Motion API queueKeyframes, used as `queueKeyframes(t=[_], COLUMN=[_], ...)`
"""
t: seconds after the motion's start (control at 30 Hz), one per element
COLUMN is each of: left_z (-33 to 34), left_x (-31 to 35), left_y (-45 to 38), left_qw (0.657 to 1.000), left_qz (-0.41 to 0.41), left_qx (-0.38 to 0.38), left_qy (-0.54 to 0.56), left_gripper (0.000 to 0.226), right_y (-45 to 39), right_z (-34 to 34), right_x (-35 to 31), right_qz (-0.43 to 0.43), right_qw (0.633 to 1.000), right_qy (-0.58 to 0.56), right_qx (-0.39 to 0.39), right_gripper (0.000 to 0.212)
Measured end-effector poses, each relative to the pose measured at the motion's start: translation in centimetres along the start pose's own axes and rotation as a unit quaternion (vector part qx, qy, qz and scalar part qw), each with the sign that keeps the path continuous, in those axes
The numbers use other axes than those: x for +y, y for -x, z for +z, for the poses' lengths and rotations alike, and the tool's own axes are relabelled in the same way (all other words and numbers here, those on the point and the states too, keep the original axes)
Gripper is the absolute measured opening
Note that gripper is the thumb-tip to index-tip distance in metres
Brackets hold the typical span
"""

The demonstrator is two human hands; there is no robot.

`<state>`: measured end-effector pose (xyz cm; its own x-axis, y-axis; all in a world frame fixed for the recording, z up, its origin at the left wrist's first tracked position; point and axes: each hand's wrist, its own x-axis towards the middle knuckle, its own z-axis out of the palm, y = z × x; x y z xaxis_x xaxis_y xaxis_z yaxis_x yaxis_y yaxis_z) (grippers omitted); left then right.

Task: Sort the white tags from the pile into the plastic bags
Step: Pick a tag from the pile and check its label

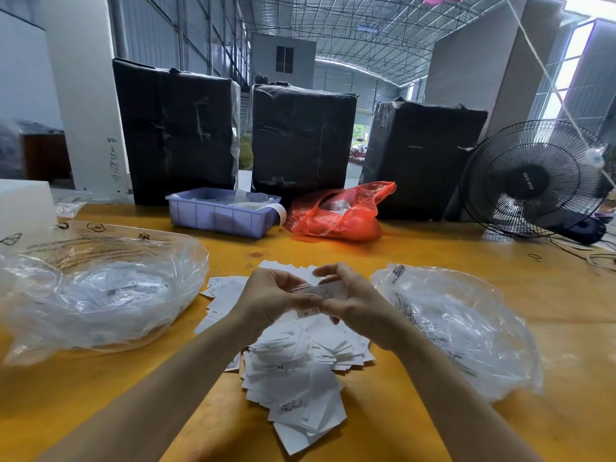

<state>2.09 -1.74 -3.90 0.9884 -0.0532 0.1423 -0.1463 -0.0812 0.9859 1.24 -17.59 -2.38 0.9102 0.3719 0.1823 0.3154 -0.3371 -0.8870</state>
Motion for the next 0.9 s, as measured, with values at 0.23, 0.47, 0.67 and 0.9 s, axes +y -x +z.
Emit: queueKeyframes(t=[0.23,0.47,0.67,0.9], left_z=[0.04,-0.33,-0.20,-0.21], left_x=[0.12,0.07,0.03,0.21], left_y=[-0.13,-0.33,-0.34,-0.44], left_qw=[0.998,0.991,0.984,0.980], left_qz=[-0.050,-0.110,-0.132,-0.145], left_qx=[-0.010,0.001,0.026,0.021], left_qy=[0.036,0.077,0.118,0.134], left_gripper=[0.024,0.010,0.021,0.018], right_y=[-0.15,-0.57,-0.39,-0.59], right_z=[-0.42,-0.30,0.28,-0.23], right_x=[0.36,0.50,0.54,0.77], right_qz=[0.010,-0.033,-0.042,-0.024], right_qw=[1.000,0.993,0.996,0.991], right_qy=[-0.016,-0.037,0.062,-0.016], right_qx=[0.016,0.108,0.057,0.131], right_gripper=[0.047,0.021,0.023,0.025])
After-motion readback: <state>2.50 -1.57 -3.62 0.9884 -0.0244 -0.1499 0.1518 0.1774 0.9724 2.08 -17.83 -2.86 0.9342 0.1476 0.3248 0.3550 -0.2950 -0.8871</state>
